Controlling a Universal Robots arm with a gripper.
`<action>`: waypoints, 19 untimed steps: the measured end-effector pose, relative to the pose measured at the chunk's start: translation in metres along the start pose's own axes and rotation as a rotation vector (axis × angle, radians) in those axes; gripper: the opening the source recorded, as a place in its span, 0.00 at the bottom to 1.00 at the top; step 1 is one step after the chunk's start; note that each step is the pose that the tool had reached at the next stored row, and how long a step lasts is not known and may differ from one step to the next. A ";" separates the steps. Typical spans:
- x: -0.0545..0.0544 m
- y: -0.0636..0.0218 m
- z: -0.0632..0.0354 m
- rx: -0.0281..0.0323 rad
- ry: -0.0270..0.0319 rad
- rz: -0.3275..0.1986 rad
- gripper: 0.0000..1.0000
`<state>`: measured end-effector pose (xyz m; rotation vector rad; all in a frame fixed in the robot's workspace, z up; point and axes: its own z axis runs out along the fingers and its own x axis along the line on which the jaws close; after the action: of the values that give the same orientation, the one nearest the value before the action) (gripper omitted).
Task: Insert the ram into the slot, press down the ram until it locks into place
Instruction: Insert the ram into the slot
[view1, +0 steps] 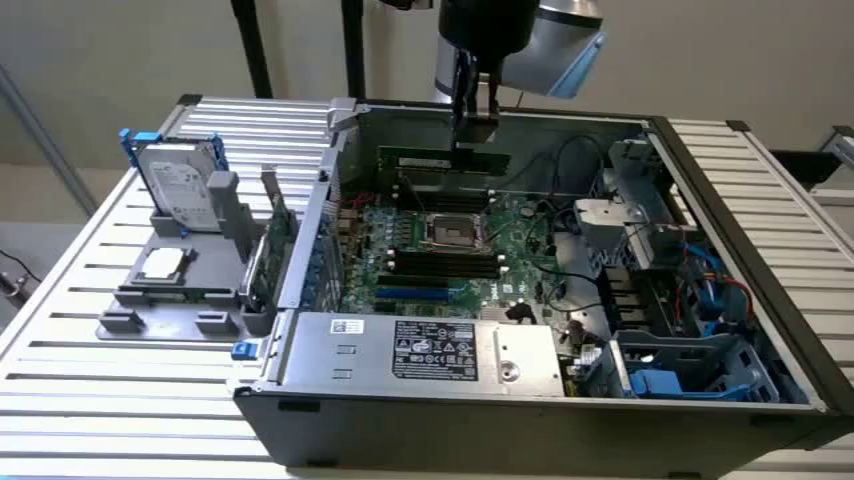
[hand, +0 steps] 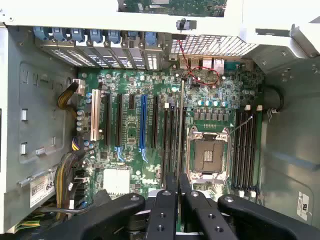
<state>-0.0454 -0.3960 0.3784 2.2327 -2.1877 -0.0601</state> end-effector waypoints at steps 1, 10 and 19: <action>0.000 0.0000 0.0000 0.0000 0.0000 0.000 0.13; 0.000 0.0000 0.0000 0.0000 0.0000 0.000 0.13; 0.001 -0.0150 0.0143 -0.0002 0.0001 0.000 0.13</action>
<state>-0.0309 -0.3960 0.3635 2.2322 -2.1879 -0.0602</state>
